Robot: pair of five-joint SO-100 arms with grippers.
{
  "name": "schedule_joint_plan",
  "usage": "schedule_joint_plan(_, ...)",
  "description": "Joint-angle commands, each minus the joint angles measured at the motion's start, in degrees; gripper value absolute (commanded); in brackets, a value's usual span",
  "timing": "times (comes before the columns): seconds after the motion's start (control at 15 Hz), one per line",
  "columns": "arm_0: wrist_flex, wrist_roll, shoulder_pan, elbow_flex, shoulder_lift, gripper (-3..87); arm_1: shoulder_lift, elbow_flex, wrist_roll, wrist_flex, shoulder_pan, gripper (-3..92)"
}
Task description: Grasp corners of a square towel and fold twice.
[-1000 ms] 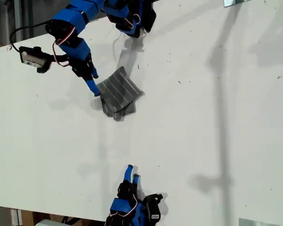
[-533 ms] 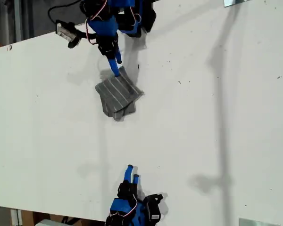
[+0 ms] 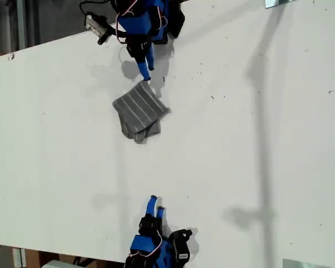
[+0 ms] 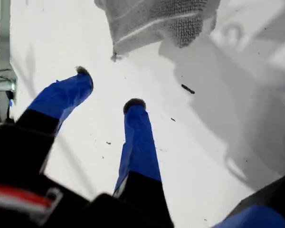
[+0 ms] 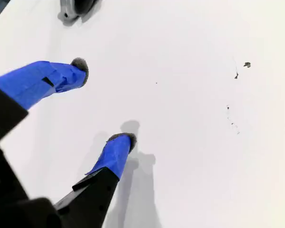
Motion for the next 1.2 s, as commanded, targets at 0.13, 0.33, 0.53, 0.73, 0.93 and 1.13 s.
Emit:
schedule_joint_plan(0.13,-0.97,5.1,5.45,0.26,0.88,25.9,0.09,1.67,2.81,0.09,-1.14,4.9)
schedule_joint_plan(0.33,-1.23,10.72,12.39,0.44,0.88,25.8,0.09,1.58,2.81,0.18,-0.35,4.9)
schedule_joint_plan(0.53,-1.58,29.97,12.66,0.62,0.88,24.9,0.09,1.58,2.81,0.18,-0.62,4.9)
schedule_joint_plan(0.73,-1.76,31.38,12.74,0.7,0.88,24.2,0.09,1.58,2.81,0.18,-0.7,4.9)
schedule_joint_plan(0.93,-1.76,31.38,12.74,0.7,0.88,24.1,0.09,1.58,2.81,0.18,-0.7,4.9)
schedule_joint_plan(1.13,-1.76,31.38,12.74,0.7,0.88,23.9,0.09,1.58,2.81,0.18,-0.7,4.9)
